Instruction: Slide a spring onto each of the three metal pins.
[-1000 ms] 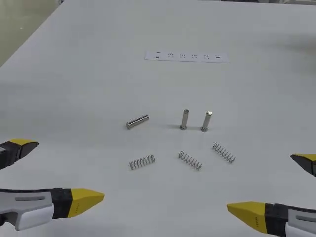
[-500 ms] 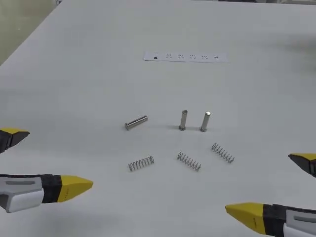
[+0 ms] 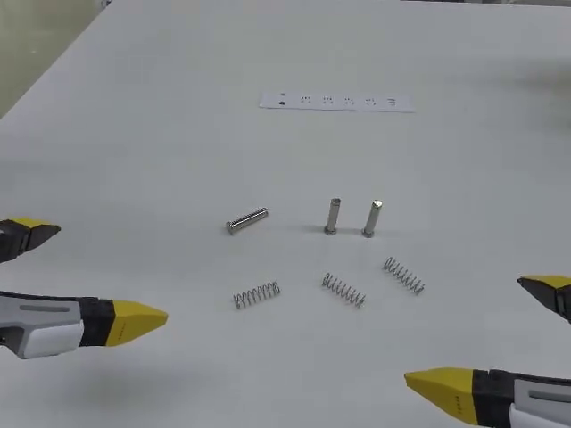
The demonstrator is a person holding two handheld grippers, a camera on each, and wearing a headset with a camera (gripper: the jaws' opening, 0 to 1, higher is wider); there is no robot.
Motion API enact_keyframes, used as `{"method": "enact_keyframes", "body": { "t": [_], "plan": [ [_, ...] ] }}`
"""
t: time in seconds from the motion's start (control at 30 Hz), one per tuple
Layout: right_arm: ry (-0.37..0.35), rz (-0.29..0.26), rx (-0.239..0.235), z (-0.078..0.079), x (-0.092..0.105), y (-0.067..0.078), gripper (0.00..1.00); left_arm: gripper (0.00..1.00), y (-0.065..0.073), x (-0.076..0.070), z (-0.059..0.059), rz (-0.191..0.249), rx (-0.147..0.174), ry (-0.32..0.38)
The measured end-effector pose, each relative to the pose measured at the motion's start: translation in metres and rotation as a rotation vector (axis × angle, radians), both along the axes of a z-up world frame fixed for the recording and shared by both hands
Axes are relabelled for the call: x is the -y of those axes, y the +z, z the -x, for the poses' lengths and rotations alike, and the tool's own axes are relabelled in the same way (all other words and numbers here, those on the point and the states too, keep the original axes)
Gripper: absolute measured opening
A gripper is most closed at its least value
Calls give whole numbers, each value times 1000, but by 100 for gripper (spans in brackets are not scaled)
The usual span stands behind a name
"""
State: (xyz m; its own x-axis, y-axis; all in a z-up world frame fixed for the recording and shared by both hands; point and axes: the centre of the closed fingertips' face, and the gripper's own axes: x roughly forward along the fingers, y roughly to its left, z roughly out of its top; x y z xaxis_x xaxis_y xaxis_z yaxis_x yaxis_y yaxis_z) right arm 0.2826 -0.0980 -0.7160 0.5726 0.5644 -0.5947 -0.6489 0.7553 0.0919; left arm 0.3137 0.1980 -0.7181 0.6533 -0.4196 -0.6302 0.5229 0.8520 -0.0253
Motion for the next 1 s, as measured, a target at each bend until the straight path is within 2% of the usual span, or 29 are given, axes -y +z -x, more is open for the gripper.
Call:
{"method": "enact_keyframes", "body": {
  "t": [0.33,0.5,0.63,0.73,1.0],
  "plan": [
    [-17,0,-3,1,5,0,99,93,3,4,-17,9,2,-18],
    [-17,5,-7,1,5,0,99,93,4,6,-28,2,9,-33],
    [-17,4,-7,1,5,0,99,92,4,10,-37,13,15,-43],
    [-17,10,-10,1,7,-1,99,91,-3,13,-41,10,-10,-55],
    [-20,11,-14,2,8,-4,99,90,-14,25,-54,11,-33,-95]
  ]
}}
